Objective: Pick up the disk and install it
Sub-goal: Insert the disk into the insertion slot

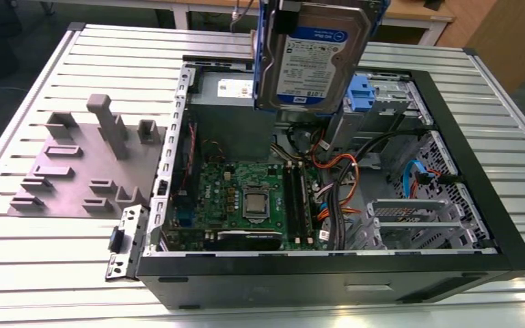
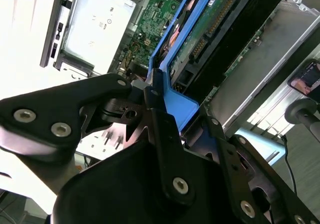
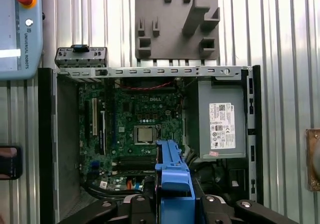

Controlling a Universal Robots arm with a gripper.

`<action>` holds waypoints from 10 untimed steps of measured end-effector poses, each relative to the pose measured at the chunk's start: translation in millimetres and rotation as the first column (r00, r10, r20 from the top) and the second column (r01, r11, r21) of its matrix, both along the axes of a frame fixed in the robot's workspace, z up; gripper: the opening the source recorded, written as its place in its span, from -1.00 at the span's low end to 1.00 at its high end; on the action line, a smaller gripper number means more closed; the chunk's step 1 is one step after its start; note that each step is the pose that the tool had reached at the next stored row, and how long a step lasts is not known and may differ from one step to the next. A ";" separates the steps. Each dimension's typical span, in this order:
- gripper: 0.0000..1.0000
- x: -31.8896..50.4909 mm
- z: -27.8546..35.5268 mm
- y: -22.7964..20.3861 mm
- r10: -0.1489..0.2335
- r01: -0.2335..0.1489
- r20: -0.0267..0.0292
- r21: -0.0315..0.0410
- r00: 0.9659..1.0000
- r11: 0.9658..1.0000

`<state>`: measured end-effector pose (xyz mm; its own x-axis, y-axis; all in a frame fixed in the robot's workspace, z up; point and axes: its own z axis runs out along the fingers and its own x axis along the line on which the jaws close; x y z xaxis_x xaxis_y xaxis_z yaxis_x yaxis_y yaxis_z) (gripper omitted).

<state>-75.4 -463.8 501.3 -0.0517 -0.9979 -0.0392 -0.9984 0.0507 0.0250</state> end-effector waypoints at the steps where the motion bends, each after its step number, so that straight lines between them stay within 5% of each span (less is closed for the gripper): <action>1: -0.27 0.0 -0.1 -1.4 0.000 0.000 0.000 0.000 1.000 1.000; 10: -0.27 0.0 -0.5 -15.6 0.000 0.000 0.000 0.000 1.000 1.000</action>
<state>-75.4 -479.4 500.8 -0.0517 -0.9979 -0.0392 -0.9984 0.0508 0.0249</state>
